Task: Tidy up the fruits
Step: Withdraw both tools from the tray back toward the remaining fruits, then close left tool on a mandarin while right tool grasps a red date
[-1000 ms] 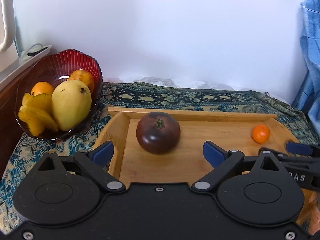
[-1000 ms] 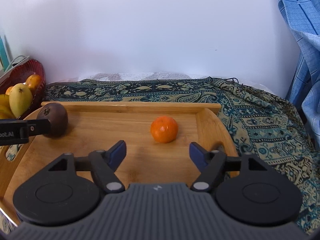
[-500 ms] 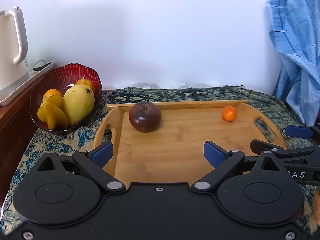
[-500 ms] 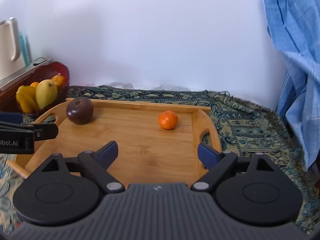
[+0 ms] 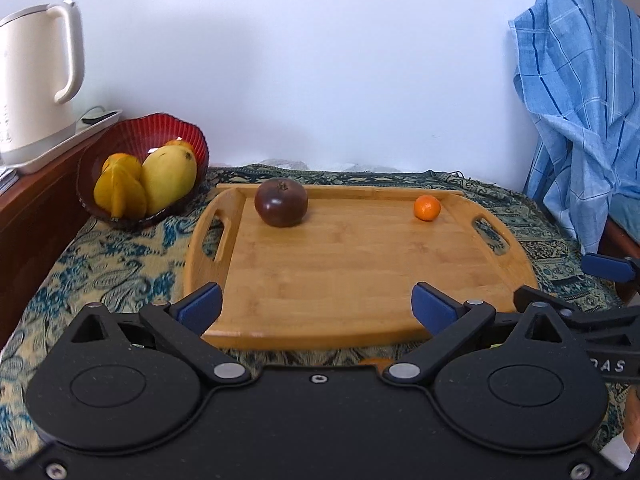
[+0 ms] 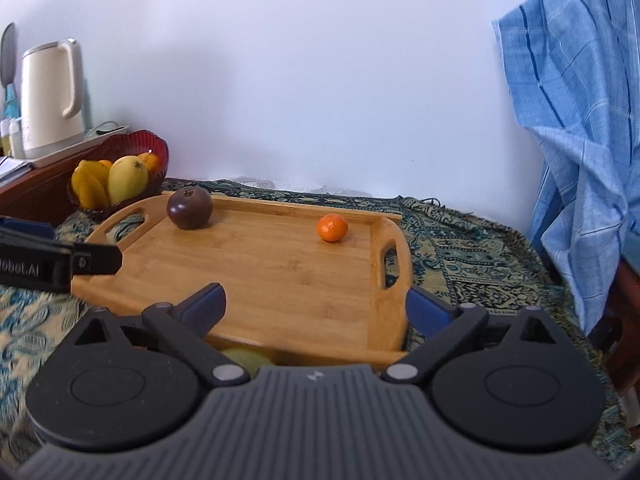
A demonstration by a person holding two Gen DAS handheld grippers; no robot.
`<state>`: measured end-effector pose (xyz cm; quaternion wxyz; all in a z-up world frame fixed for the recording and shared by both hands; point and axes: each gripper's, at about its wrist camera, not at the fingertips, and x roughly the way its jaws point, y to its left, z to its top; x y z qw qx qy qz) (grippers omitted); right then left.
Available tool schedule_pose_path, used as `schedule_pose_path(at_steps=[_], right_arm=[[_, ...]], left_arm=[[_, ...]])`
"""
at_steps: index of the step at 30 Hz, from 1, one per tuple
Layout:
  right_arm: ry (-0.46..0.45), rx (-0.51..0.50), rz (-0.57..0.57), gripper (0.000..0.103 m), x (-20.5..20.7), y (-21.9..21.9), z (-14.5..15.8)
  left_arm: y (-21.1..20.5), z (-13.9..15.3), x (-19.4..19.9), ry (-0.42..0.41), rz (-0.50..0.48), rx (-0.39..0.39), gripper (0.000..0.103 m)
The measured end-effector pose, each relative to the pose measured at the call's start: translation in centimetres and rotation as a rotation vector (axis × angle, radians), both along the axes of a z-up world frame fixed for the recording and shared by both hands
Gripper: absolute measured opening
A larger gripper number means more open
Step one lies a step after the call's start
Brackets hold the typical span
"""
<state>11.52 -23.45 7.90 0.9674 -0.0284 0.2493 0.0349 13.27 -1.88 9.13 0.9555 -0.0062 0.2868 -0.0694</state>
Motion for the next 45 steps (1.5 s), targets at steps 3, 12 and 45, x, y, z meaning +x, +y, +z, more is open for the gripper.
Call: schedule_pose_path(at_steps=[3, 12, 45], right_arm=[[-0.021, -0.020, 0.005, 0.103, -1.4, -0.1, -0.1], [-0.046, -0.022, -0.006, 0.103, -4.2, -1.1, -0.8], [-0.013, -0.011, -0.073, 0.103, -7.0, -2.2, -6.0]], left_arm=[[-0.1, -0.4, -1.2, -0.008, -0.005, 0.010, 0.102], [-0.6, -1.6, -4.0, -0.024, -0.024, 0.057, 0.102], [-0.2, -6.6, -7.3, -0.016, 0.000, 0.109, 0.102]])
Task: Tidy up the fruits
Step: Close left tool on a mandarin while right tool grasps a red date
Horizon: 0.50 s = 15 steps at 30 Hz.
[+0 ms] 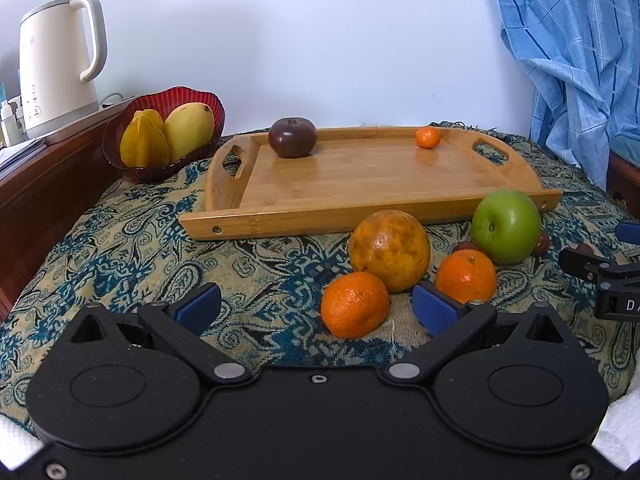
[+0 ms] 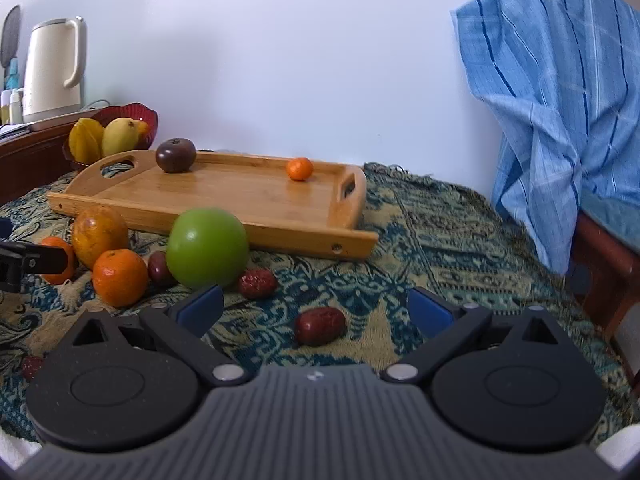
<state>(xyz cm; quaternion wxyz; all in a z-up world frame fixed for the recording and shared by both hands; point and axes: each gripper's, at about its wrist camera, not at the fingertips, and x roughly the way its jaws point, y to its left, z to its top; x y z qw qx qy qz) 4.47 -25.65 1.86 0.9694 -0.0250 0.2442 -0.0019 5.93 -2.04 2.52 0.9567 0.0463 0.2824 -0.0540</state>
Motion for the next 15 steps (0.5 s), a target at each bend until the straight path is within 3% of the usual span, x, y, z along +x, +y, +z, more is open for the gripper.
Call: schedule_pose_path(at_steps=[9, 15], right_arm=[[0.044, 0.059, -0.010, 0.098, 0.69, -0.86, -0.62], [0.055, 0.059, 0.000, 0.091, 0.77, -0.74, -0.83]], left_arm=[[-0.13, -0.73, 0.14, 0.025, -0.006, -0.006, 0.097], [-0.15, -0.92, 0.24, 0.033, -0.006, -0.006, 0.082]])
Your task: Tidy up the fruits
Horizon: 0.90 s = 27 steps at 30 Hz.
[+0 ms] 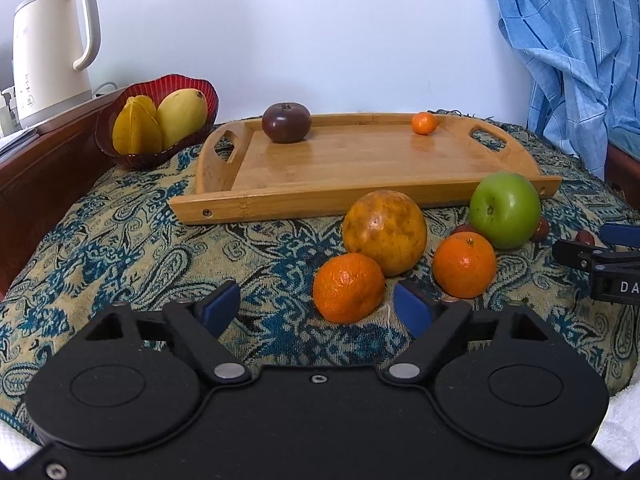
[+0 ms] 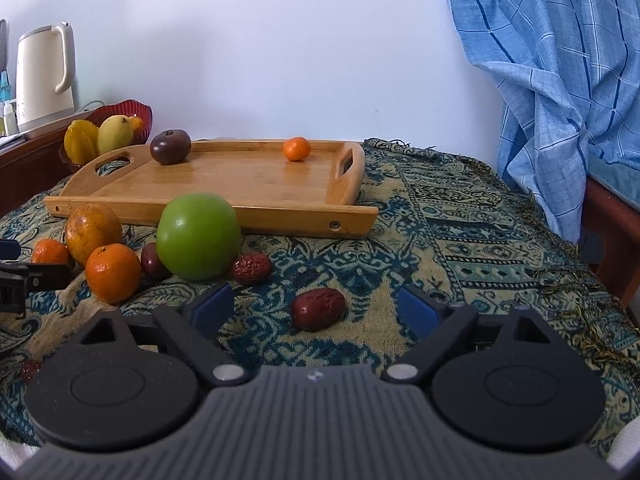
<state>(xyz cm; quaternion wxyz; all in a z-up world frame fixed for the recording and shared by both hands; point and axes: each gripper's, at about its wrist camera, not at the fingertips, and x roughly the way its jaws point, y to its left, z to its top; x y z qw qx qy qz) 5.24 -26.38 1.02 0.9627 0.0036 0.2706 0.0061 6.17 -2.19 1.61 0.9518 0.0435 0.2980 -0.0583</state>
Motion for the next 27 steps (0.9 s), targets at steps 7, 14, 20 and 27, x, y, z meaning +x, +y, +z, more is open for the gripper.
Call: schedule_pose_path(at_steps=[7, 14, 20, 27], right_arm=[[0.008, -0.004, -0.007, 0.073, 0.1, 0.0, -0.2], [0.004, -0.008, -0.007, 0.056, 0.0, 0.0, -0.2], [0.001, -0.007, -0.005, 0.049, -0.1, 0.0, -0.2], [-0.004, -0.007, -0.008, 0.041, -0.2, 0.0, -0.1]], left_arm=[[0.2, 0.2, -0.5, -0.019, 0.005, -0.009, 0.070], [-0.2, 0.4, -1.1, -0.044, -0.016, -0.002, 0.055], [-0.2, 0.4, -1.4, -0.052, -0.036, -0.002, 0.045], [-0.5, 0.4, -1.6, -0.047, -0.060, -0.005, 0.037]])
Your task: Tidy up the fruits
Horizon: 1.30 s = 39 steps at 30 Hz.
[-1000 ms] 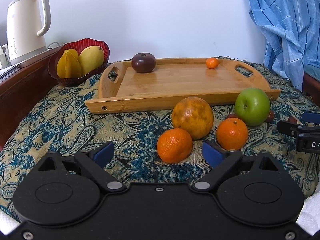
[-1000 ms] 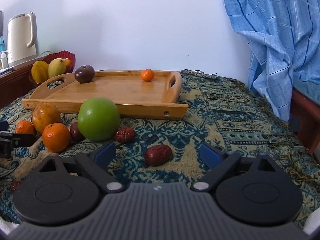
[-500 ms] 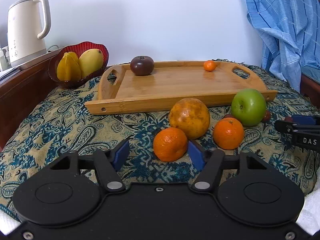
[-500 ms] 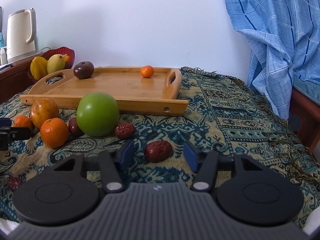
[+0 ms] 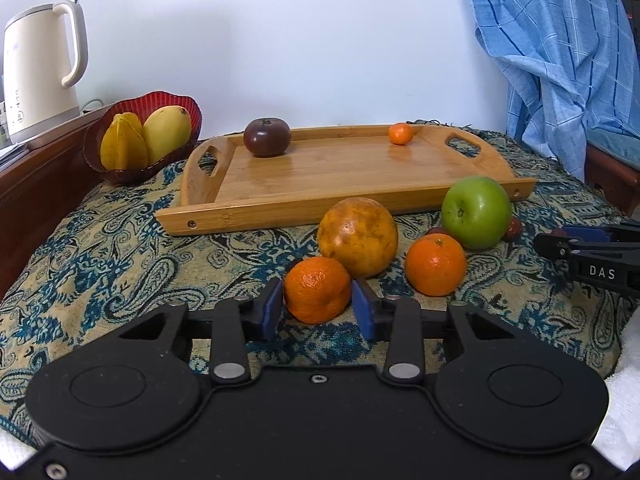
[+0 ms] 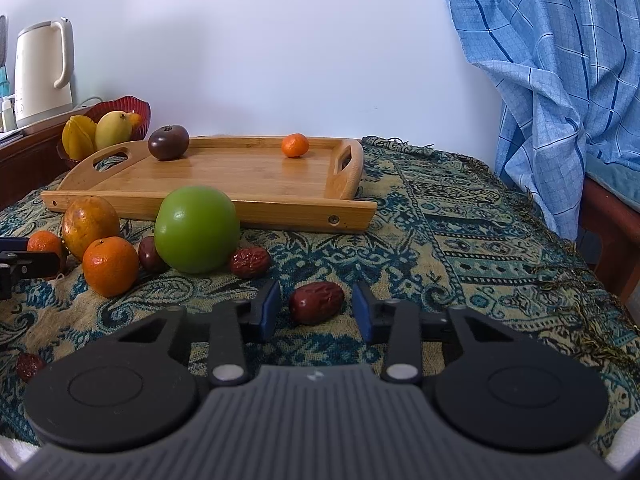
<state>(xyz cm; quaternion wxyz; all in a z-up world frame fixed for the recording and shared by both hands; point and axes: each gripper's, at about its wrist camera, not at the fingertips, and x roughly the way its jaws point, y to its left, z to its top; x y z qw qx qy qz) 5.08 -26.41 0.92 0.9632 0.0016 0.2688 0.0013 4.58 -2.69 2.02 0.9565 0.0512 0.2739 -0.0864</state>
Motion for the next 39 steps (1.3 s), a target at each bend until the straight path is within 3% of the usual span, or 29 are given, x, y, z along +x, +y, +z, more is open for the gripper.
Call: schedule_pose_path(at_steps=[12, 16, 22, 32, 39], right_arm=[[-0.003, -0.001, -0.001, 0.035, -0.1, 0.0, 0.0], [-0.004, -0.001, -0.001, 0.034, -0.2, 0.0, 0.0], [-0.007, -0.006, -0.008, 0.034, -0.2, 0.0, 0.1], [-0.007, 0.015, -0.031, 0.033, -0.1, -0.4, 1.0], [-0.051, -0.014, 0.007, 0.033, 0.7, 0.5, 3.5]], left_arm=[[-0.4, -0.2, 0.6, 0.023, 0.007, 0.024, 0.042], [-0.4, -0.4, 1.0, 0.047, -0.003, 0.020, 0.036], [-0.1, 0.1, 1.0, 0.046, 0.012, 0.011, 0.035], [0.8, 2.6, 0.9, 0.000, 0.028, 0.004, 0.035], [1.2, 5.0, 2.2, 0.010, 0.044, -0.012, 0.035]])
